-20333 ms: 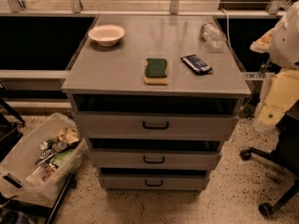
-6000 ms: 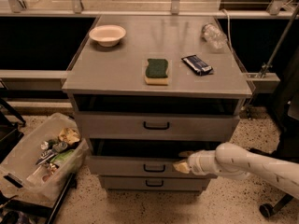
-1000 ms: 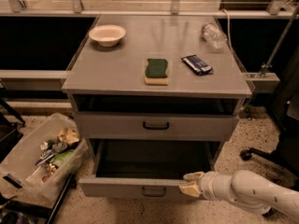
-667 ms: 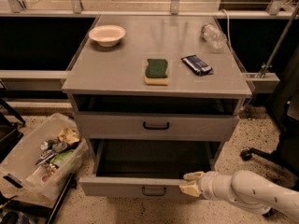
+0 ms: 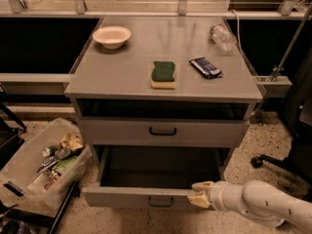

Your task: Open middle drawer

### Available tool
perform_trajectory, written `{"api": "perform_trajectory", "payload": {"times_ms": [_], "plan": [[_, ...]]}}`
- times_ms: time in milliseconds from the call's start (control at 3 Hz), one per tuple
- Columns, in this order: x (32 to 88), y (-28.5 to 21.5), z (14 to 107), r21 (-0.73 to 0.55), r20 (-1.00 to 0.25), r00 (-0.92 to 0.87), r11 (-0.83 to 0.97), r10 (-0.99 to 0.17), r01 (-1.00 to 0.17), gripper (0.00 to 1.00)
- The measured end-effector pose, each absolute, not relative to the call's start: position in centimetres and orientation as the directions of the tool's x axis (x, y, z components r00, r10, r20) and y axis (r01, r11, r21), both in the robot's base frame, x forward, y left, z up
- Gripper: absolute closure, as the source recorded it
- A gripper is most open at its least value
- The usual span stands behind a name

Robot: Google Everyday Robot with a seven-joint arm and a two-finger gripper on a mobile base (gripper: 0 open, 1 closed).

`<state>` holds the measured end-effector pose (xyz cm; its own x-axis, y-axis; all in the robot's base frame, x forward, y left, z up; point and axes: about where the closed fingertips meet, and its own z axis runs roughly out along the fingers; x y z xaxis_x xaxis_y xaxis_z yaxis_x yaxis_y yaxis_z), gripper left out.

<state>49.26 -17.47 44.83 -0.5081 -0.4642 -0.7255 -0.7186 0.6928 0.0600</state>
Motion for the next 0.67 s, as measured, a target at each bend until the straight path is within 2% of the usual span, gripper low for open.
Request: {"api": "perform_trajectory", "payload": {"times_ms": [667], "plan": [[48.45,-17.48,44.80,0.067,-0.726,-0.511,0.692,-0.461,-0.719,1.00]]}}
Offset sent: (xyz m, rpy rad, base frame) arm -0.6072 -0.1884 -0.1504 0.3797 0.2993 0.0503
